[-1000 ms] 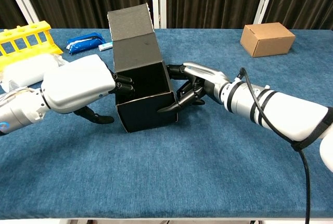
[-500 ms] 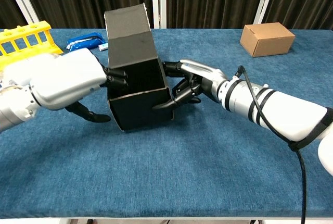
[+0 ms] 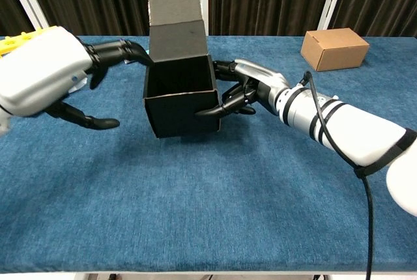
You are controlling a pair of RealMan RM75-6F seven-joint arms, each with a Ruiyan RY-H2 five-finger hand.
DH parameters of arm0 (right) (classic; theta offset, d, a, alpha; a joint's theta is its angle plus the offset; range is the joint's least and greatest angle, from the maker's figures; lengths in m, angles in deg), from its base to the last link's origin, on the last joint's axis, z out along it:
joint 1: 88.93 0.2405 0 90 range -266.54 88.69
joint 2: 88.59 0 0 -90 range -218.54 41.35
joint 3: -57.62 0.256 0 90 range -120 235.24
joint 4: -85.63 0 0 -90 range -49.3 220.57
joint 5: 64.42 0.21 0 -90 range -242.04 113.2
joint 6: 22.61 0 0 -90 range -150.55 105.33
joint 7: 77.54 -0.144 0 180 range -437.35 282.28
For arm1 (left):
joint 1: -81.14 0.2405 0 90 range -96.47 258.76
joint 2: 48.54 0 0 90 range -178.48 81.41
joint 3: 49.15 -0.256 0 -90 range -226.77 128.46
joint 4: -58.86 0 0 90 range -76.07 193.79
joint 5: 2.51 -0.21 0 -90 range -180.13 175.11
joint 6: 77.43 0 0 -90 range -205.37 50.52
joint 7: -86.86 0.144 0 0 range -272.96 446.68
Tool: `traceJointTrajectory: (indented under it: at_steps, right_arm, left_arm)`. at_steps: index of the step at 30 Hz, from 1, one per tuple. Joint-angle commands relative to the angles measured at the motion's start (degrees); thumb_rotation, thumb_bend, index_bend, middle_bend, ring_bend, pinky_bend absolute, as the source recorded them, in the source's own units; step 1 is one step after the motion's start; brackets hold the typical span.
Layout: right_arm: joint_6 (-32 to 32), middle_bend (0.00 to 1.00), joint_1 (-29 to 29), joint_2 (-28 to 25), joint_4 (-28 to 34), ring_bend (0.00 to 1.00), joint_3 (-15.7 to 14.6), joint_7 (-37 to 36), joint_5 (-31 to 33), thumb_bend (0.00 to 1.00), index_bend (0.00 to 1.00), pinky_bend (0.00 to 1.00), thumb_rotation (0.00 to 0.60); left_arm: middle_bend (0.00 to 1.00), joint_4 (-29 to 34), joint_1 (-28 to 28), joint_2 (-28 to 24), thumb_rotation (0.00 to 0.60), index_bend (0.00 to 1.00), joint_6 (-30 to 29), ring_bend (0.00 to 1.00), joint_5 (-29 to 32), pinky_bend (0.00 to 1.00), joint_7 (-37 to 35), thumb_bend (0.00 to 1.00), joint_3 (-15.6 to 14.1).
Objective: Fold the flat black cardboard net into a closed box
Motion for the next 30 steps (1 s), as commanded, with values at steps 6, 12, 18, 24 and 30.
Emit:
traceJointTrajectory:
  at_steps: [6, 12, 18, 24, 30]
  right_arm:
    - [-1.9, 0.07, 0.7, 2.6, -4.1, 0.71, 1.4, 2.4, 2.7, 0.05, 0.04, 1.00, 0.600]
    - [-1.9, 0.06, -0.4, 1.9, -2.7, 0.71, 0.3, 3.0, 2.1, 0.02, 0.00, 1.00, 0.600]
    - [-1.5, 0.06, -1.5, -0.4, 0.5, 0.71, -0.6, 4.0, 1.5, 0.02, 0.00, 1.00, 0.600]
    - [0.1, 0.04, -3.9, -5.6, 6.0, 0.70, -1.4, 7.3, 1.6, 0.02, 0.00, 1.00, 0.600]
    - [1.8, 0.07, -7.1, -16.5, 19.4, 0.70, -1.4, 9.8, 2.2, 0.01, 0.00, 1.00, 0.600]
  left_arm:
    - [0.22, 14.3, 4.3, -3.4, 0.600, 0.21, 5.6, 0.66, 9.1, 0.91, -13.6, 0.00, 4.0]
    - [0.16, 24.9, 5.1, -6.9, 0.591, 0.09, 13.9, 0.66, 14.2, 0.91, -17.7, 0.00, 5.1]
    - [0.08, 31.7, 4.2, -9.1, 0.527, 0.00, 24.2, 0.66, 20.2, 0.91, -23.0, 0.00, 7.3]
    - [0.03, 31.5, 1.3, -9.1, 0.579, 0.00, 35.7, 0.66, 25.6, 0.92, -29.5, 0.00, 10.7]
    - [0.01, 28.9, -2.2, -9.0, 0.595, 0.00, 43.5, 0.66, 26.3, 0.92, -34.7, 0.00, 12.9]
